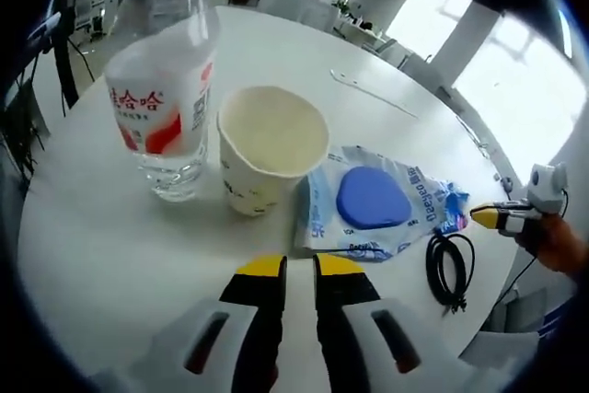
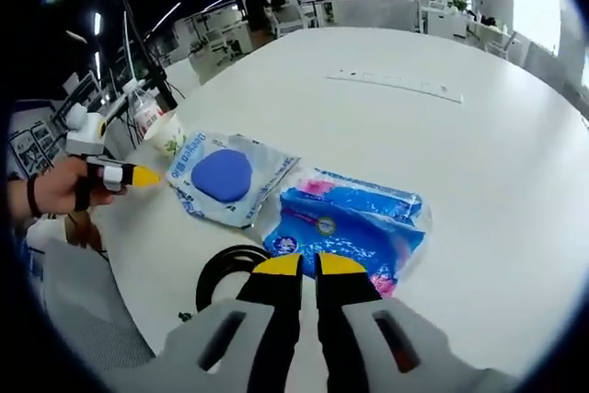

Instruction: Arrange the tabletop items into an orderly group along one side of the table until the central work area is clear of visible clutter.

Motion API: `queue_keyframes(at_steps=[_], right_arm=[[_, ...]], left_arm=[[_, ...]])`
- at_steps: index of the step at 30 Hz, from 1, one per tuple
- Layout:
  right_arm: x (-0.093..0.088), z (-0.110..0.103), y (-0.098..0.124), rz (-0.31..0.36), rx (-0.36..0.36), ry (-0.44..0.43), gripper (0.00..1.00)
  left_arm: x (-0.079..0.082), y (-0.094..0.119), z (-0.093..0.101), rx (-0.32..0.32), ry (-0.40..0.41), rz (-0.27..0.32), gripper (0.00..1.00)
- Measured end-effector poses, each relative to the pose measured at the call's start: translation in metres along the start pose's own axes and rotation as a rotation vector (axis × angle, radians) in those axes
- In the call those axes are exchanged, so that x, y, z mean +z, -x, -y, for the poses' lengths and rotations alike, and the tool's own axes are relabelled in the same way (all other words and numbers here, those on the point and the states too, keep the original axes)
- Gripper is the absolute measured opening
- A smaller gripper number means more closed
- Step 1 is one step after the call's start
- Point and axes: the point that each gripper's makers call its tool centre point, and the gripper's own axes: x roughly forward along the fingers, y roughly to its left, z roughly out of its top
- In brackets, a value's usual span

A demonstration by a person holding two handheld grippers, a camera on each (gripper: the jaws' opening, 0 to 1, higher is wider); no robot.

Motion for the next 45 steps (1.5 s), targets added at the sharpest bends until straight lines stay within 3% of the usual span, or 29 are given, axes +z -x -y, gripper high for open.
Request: queue_keyframes(at_steps=[6, 17, 26, 33, 45], right_arm=[[-0.002, 0.022, 0.014, 0.018, -0.055, -0.027, 0.03], [-0.004, 0.056, 0.020, 0.025, -0.140, -0.070, 0.06], [-0.011, 0.062, 0.011, -0.007, -0.136, -0.090, 0.14], [-0.015, 0.061, 0.003, -0.019, -0.124, -0.114, 0.14], [-0.011, 0.067, -0.009, -0.028, -0.137, -0.134, 0.10]], left_arm=[[-0.002, 0.007, 0.000, -0.003, -0.009, 0.005, 0.10], [-0.012, 0.033, 0.010, -0.027, -0.129, 0.013, 0.13], [-0.017, 0.053, 0.012, -0.045, -0.222, 0.013, 0.19], [-0.016, 0.073, 0.017, -0.049, -0.278, 0.036, 0.22], [-0.024, 0.093, 0.013, -0.040, -0.263, 0.053, 0.24]])
